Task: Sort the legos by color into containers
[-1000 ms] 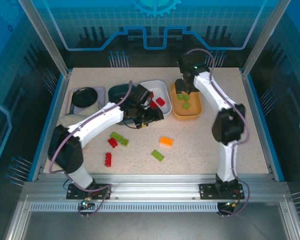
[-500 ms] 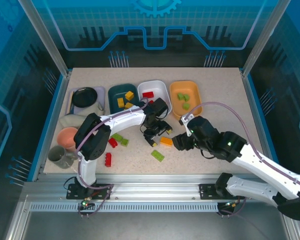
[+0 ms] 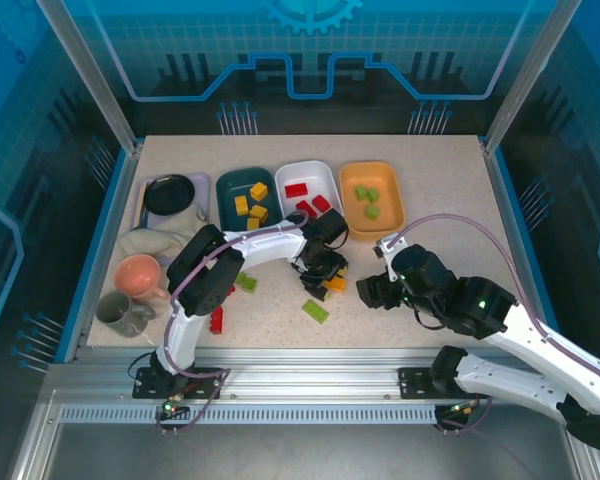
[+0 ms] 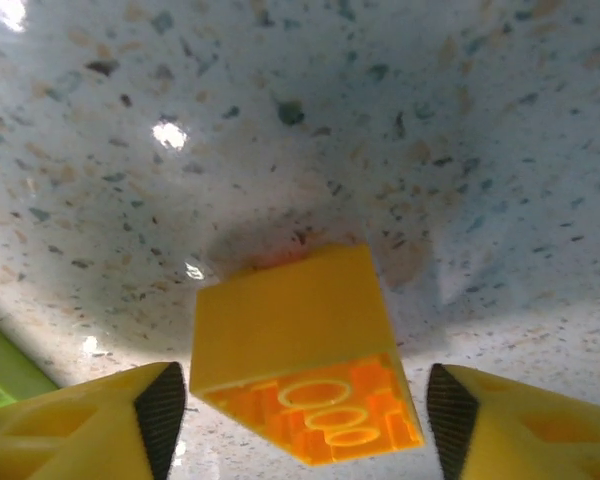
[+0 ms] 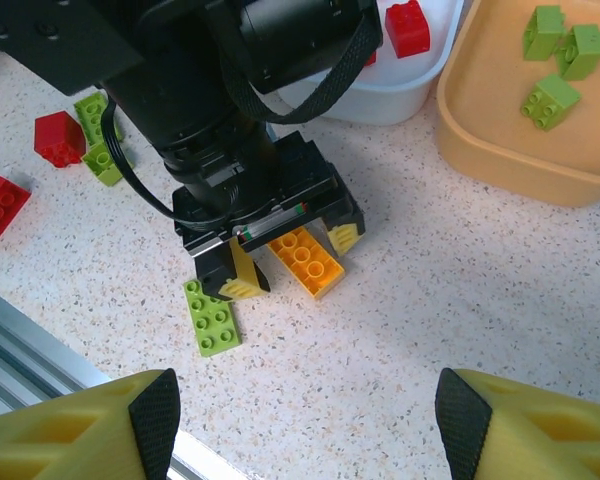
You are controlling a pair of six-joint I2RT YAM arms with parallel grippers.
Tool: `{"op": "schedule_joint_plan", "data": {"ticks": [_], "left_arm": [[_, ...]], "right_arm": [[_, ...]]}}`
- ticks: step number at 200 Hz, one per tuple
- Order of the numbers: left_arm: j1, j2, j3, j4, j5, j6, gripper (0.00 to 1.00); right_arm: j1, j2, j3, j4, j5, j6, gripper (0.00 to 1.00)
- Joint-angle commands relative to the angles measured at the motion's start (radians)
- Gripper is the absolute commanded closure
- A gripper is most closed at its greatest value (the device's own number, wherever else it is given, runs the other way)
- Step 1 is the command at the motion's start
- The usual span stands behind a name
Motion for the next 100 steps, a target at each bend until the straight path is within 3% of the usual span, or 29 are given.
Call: {"op": "schedule_joint_plan", "data": {"ticks": [1,51,71,100], "left_arm": [[-0.012,0.023,0.036,-0.008,-0.031,-0.033,0.42],[-0.01,0.016,0.054,-0.005,-0.064,0.008,0.55],[-0.003,-0.037,0.07,-0.043,-0.108,0.071,0.67],[0.033,-0.146,0.058,-0.121,-0.162,0.175,0.71]], "right_arm": [[0.015,-0.013,-0.011,-0.025,0.013,0.02,0.29],[0.015,-0.006,0.006,-0.028,0.01,0.01,0.29],[0.015,0.003,0.016,-0.021,0.01,0.0,0.29],[0.007,0.038,0.031,0.012,-0.005,-0.019,0.29]]}}
